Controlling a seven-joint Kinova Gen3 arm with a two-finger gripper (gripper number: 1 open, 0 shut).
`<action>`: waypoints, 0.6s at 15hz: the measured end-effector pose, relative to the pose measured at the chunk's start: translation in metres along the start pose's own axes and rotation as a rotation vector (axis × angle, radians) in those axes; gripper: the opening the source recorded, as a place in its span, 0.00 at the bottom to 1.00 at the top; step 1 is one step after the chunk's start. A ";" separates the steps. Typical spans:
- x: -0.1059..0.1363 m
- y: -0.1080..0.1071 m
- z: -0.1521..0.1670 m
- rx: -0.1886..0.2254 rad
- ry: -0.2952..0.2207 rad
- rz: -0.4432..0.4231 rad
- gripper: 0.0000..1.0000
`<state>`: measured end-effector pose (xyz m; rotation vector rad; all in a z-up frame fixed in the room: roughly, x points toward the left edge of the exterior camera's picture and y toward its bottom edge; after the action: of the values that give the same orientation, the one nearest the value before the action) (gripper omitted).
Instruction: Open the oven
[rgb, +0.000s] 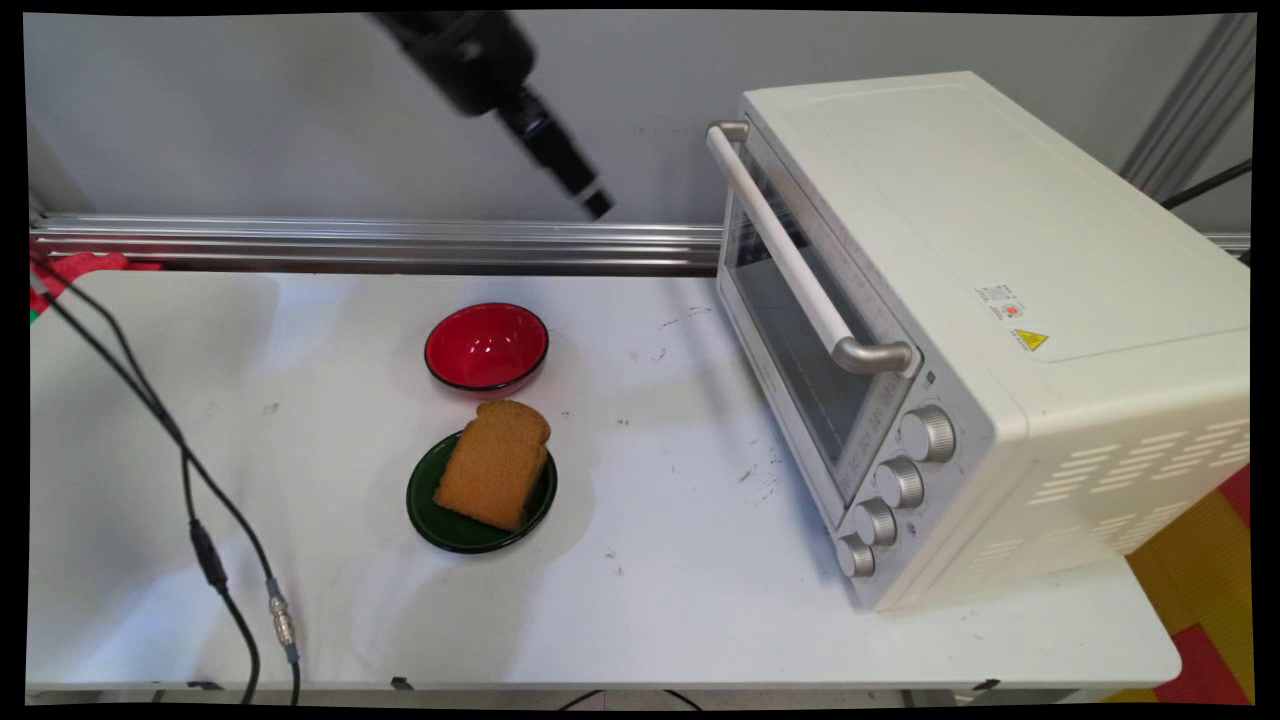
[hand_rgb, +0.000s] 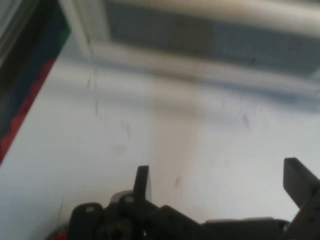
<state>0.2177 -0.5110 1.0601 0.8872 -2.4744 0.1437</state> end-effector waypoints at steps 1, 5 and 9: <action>0.013 0.003 0.000 -0.008 0.024 0.012 1.00; 0.052 0.012 0.001 -0.033 0.095 0.071 1.00; 0.073 0.017 0.003 -0.055 0.125 0.121 1.00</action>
<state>0.1580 -0.5397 1.0944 0.6852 -2.4033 0.1670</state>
